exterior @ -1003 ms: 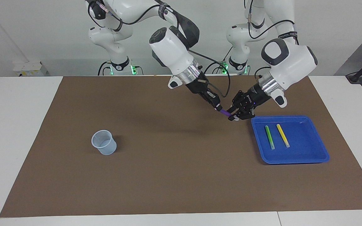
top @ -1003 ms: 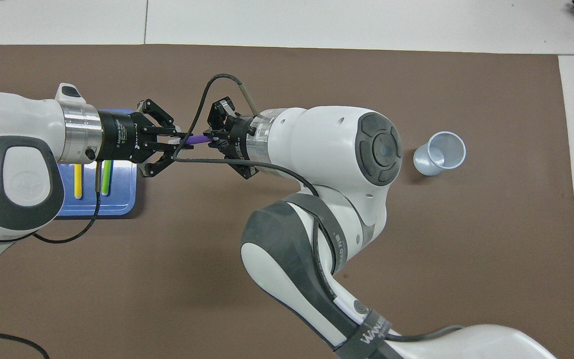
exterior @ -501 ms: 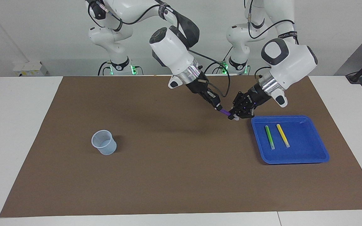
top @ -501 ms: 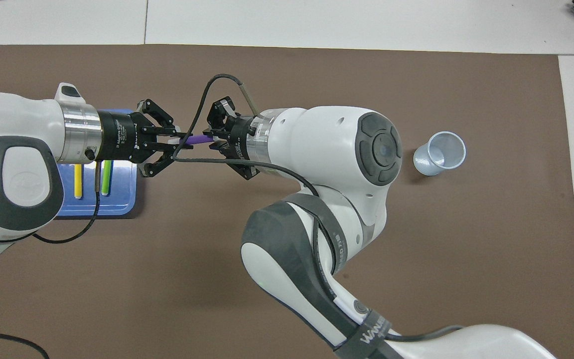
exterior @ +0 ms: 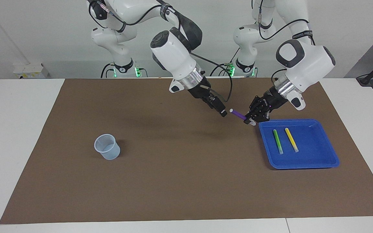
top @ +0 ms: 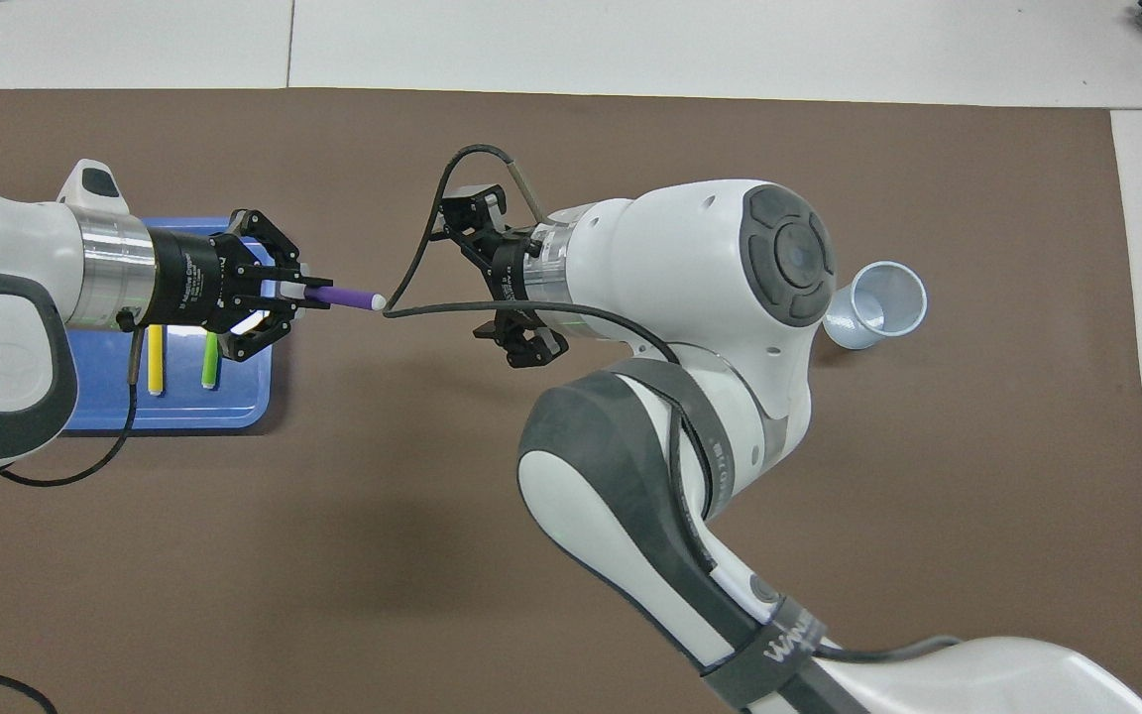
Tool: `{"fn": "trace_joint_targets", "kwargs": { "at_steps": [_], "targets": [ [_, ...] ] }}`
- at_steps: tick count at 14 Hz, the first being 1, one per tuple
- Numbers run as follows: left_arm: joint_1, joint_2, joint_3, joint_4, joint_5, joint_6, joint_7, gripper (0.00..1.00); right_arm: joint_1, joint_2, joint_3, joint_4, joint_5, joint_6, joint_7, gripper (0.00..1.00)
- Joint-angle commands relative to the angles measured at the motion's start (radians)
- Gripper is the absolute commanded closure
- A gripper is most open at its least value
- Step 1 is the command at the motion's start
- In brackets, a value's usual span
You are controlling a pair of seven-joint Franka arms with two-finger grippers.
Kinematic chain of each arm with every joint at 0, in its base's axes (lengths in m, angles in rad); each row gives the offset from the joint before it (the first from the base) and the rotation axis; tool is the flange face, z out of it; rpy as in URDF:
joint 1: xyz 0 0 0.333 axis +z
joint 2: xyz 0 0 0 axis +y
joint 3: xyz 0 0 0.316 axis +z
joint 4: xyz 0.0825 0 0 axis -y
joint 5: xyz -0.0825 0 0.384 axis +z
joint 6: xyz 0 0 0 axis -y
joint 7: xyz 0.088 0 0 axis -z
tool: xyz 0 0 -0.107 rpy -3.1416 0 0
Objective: Right arm passes pens to left for tray arrangement
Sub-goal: 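Carry the purple pen to the tray while the right gripper withdraws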
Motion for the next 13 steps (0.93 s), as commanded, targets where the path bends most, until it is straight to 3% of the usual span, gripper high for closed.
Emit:
{"fn": "trace_joint_targets", "kwargs": {
  "at_steps": [1, 6, 10, 13],
  "targets": [
    [0.027, -0.048, 0.002, -0.043, 0.131, -0.053, 0.141, 1.00, -0.039, -0.050, 0.001, -0.017, 0.004, -0.111, -0.092, 0.00],
    [0.110, -0.090, 0.002, -0.129, 0.257, -0.056, 0.503, 1.00, -0.158, -0.130, 0.000, -0.023, -0.049, -0.353, -0.305, 0.00],
    [0.188, -0.096, 0.002, -0.158, 0.349, -0.048, 0.724, 1.00, -0.247, -0.190, 0.000, -0.025, -0.187, -0.557, -0.594, 0.00],
    [0.239, -0.084, 0.002, -0.175, 0.403, -0.013, 0.927, 1.00, -0.364, -0.221, 0.001, -0.025, -0.223, -0.648, -0.843, 0.00]
  ]
}}
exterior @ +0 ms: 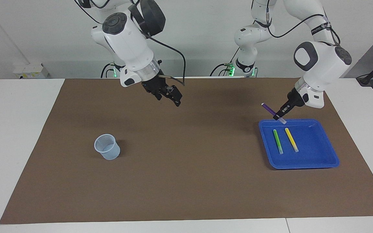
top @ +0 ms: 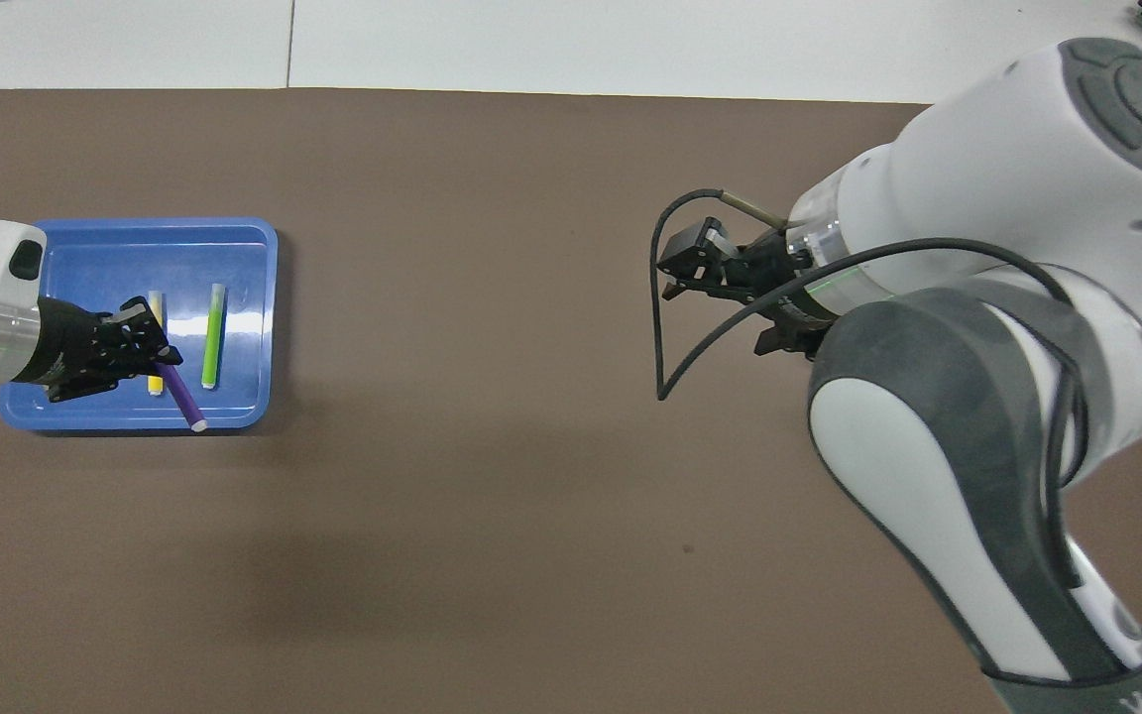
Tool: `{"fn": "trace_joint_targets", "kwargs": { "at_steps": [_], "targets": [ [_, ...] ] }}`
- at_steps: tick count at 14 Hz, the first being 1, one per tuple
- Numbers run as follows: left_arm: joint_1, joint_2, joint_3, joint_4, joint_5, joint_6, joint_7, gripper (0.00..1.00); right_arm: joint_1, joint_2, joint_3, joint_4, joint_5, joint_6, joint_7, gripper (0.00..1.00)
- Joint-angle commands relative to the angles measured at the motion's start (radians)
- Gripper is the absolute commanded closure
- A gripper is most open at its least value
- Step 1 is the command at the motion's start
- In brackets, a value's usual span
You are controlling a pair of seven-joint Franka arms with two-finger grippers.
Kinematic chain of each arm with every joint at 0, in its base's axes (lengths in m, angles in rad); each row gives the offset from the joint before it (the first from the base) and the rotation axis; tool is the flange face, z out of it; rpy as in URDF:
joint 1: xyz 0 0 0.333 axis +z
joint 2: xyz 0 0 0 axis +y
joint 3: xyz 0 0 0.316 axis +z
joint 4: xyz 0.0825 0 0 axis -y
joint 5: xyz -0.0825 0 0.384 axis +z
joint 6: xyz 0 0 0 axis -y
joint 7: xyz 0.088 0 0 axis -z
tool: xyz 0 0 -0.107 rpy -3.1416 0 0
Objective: Right arm passes pens to left for tray arrangement
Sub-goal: 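Carry the purple pen to the tray while the right gripper withdraws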
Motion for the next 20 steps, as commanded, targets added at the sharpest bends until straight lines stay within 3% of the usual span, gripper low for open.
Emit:
{"fn": "trace_joint_targets", "kwargs": {
  "at_steps": [1, 8, 13, 17, 20],
  "targets": [
    [0.052, -0.024, -0.005, -0.051, 0.075, 0.057, 0.157, 1.00, -0.112, -0.042, 0.010, -0.024, -0.020, -0.050, -0.240, 0.00],
    [0.095, -0.007, -0.005, -0.097, 0.227, 0.192, 0.372, 1.00, -0.224, -0.059, 0.010, -0.020, -0.198, -0.085, -0.564, 0.00],
    [0.127, 0.077, -0.005, -0.094, 0.348, 0.325, 0.454, 1.00, -0.293, -0.057, 0.013, -0.018, -0.204, -0.076, -0.573, 0.00],
    [0.153, 0.181, -0.005, -0.077, 0.437, 0.453, 0.454, 1.00, -0.278, -0.057, 0.016, -0.018, -0.204, -0.070, -0.569, 0.00],
    [0.154, 0.212, -0.005, -0.036, 0.468, 0.456, 0.454, 1.00, -0.261, -0.057, 0.017, -0.018, -0.201, -0.070, -0.575, 0.00]
  ]
}}
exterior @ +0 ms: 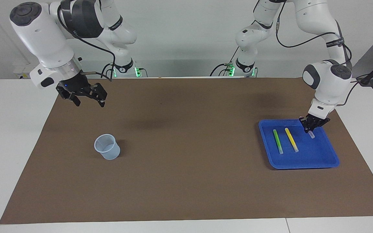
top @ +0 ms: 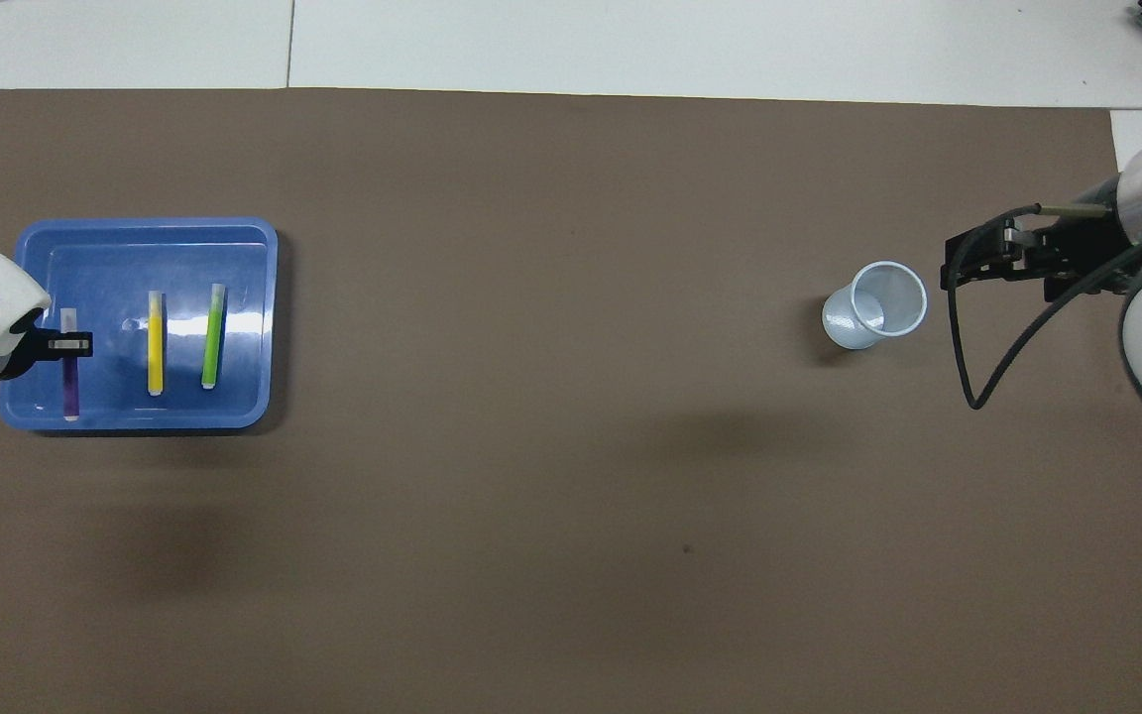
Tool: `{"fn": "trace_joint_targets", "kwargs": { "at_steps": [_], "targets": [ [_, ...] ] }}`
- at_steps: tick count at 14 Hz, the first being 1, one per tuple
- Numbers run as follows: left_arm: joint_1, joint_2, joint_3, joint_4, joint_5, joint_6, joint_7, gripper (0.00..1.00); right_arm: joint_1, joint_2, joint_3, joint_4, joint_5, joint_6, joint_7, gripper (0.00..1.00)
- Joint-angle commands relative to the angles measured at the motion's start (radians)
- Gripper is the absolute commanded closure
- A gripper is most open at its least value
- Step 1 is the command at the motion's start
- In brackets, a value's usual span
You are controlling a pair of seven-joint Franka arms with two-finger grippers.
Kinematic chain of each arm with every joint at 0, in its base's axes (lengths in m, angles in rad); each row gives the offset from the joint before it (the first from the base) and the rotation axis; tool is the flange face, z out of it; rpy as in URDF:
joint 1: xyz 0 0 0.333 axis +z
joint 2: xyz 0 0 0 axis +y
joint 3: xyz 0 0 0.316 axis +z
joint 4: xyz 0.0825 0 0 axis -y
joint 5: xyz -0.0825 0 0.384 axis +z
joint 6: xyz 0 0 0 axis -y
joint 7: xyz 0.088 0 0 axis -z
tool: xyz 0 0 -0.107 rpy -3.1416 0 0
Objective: Right arm passes pens to left for tray arrangement
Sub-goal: 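Carry the purple pen to the tray while the right gripper withdraws, then lower the purple pen into the blue tray and open the left gripper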
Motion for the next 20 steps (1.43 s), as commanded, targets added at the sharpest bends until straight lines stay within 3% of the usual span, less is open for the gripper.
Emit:
{"fn": "trace_joint_targets", "kwargs": {
  "at_steps": [1, 4, 6, 7, 9, 11, 13, 15, 16, 20],
  "targets": [
    [0.013, 0.044, -0.007, 0.049, 0.031, 0.013, 0.011, 1.00, 0.018, -0.024, -0.003, -0.022, -0.011, 0.018, -0.019, 0.00],
    [0.014, 0.101, -0.007, 0.076, 0.031, 0.029, 0.010, 1.00, 0.034, -0.028, -0.029, -0.029, -0.020, 0.047, -0.020, 0.00],
    [0.014, 0.105, -0.007, 0.081, 0.031, 0.043, 0.010, 1.00, 0.148, -0.028, -0.150, -0.027, -0.069, 0.058, -0.034, 0.00],
    [0.011, 0.108, -0.007, 0.088, 0.032, 0.045, 0.008, 1.00, 0.167, -0.032, -0.169, -0.029, -0.069, 0.068, -0.060, 0.00],
    [0.014, 0.134, -0.007, 0.111, 0.032, 0.053, 0.008, 1.00, 0.175, -0.060, -0.173, -0.038, -0.067, 0.070, -0.069, 0.00],
    [0.011, 0.138, -0.007, 0.116, 0.032, 0.056, 0.007, 1.00, 0.177, -0.124, -0.173, -0.110, -0.066, 0.071, -0.065, 0.00],
    [0.011, 0.156, -0.006, 0.116, 0.032, 0.068, 0.005, 1.00, 0.189, -0.132, -0.189, -0.122, -0.066, 0.071, -0.065, 0.00],
    [0.016, 0.174, -0.006, 0.116, 0.032, 0.106, 0.007, 1.00, 0.287, -0.133, -0.308, -0.121, -0.063, 0.071, -0.077, 0.00],
    [0.014, 0.179, -0.006, 0.116, 0.032, 0.108, 0.007, 1.00, 0.299, -0.133, -0.328, -0.121, -0.061, 0.071, -0.079, 0.00],
    [0.005, 0.193, -0.006, 0.128, 0.032, 0.109, 0.005, 1.00, 0.305, -0.133, -0.327, -0.118, -0.060, 0.070, -0.079, 0.00]
  ]
}}
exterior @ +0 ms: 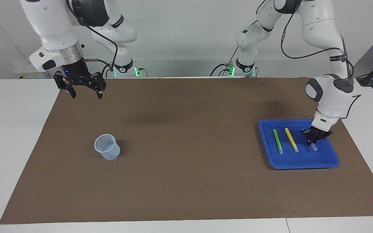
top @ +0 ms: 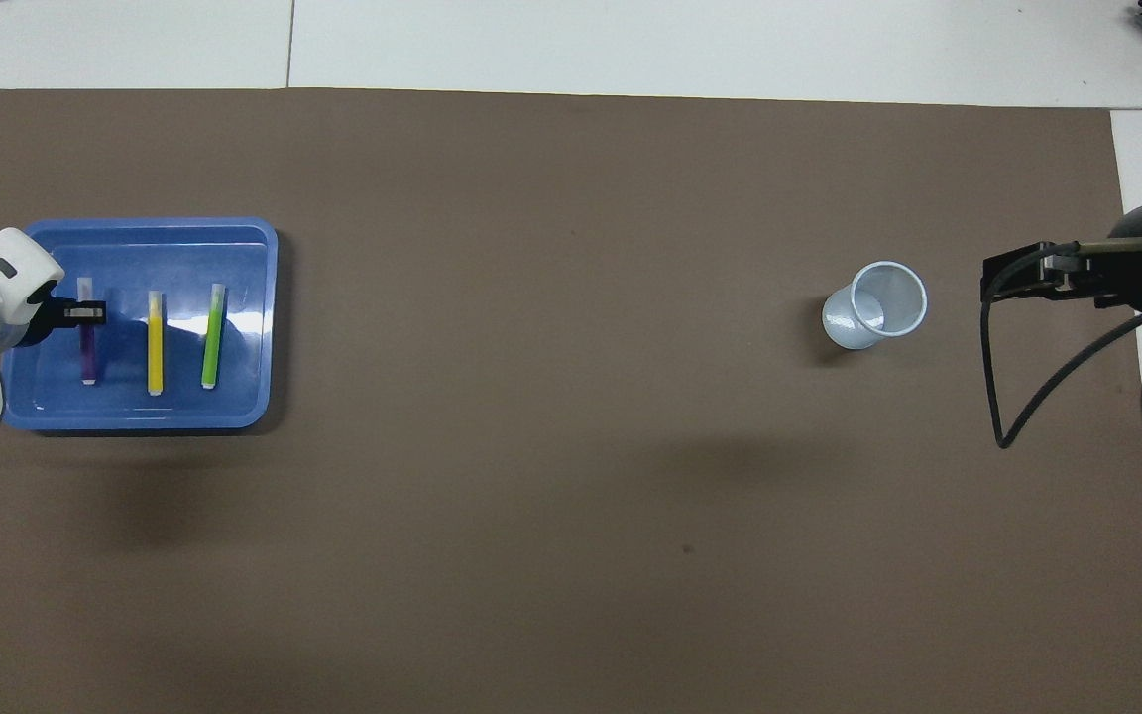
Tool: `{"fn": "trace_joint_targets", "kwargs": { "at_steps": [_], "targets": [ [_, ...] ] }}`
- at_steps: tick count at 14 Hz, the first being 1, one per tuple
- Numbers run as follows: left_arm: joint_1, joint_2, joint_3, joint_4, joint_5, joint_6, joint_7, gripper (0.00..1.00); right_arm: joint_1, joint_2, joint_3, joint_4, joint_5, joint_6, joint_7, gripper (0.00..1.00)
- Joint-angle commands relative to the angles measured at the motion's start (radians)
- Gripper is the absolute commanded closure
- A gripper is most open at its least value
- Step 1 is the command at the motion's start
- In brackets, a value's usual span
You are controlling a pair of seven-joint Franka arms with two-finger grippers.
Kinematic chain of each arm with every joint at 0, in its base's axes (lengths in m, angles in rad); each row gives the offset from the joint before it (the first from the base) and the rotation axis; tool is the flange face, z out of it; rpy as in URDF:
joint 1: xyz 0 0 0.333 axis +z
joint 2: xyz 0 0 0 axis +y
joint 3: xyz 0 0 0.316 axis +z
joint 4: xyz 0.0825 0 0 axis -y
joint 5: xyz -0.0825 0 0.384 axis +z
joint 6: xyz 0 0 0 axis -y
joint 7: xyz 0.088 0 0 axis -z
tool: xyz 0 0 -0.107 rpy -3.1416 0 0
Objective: Right arm passes pens to left for tray arrangement
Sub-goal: 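Lower the purple pen into the blue tray and open the left gripper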
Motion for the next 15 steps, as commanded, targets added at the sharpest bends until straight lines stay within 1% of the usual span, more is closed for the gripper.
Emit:
{"fn": "trace_joint_targets", "kwargs": {
  "at_steps": [1, 3, 4, 5, 6, 7, 9, 12, 15],
  "targets": [
    [0.000, 0.037, -0.002, 0.025, 0.022, 0.023, 0.002, 1.00, 0.016, -0.021, -0.009, -0.031, -0.012, 0.018, -0.013, 0.00],
    [0.000, 0.039, -0.004, 0.023, 0.022, 0.023, -0.004, 1.00, 0.016, -0.021, -0.009, -0.029, -0.012, 0.018, -0.012, 0.00],
    [0.005, 0.039, -0.004, 0.023, 0.022, 0.023, -0.010, 0.85, 0.015, -0.021, -0.009, -0.029, -0.012, 0.018, -0.012, 0.00],
    [0.006, 0.039, -0.004, 0.022, 0.022, 0.023, -0.019, 0.61, 0.015, -0.021, -0.009, -0.031, -0.012, 0.016, -0.013, 0.00],
    [0.008, 0.039, -0.004, 0.022, 0.022, 0.023, -0.017, 0.16, 0.015, -0.021, -0.009, -0.031, -0.012, 0.010, -0.018, 0.00],
    [0.009, 0.039, -0.004, 0.020, 0.022, 0.020, -0.010, 0.00, 0.015, -0.021, -0.009, -0.031, -0.010, 0.006, -0.020, 0.00],
    [0.011, 0.039, -0.004, 0.022, 0.022, 0.020, -0.010, 0.00, 0.019, -0.021, -0.009, -0.029, -0.004, 0.006, -0.020, 0.00],
    [0.008, 0.039, -0.004, 0.023, 0.022, 0.020, -0.010, 0.00, 0.011, -0.019, -0.010, -0.028, 0.062, 0.013, -0.020, 0.00],
    [0.002, 0.034, -0.004, 0.034, 0.020, 0.006, -0.013, 0.00, 0.015, -0.019, -0.010, -0.028, 0.064, 0.016, -0.021, 0.00]
  ]
}}
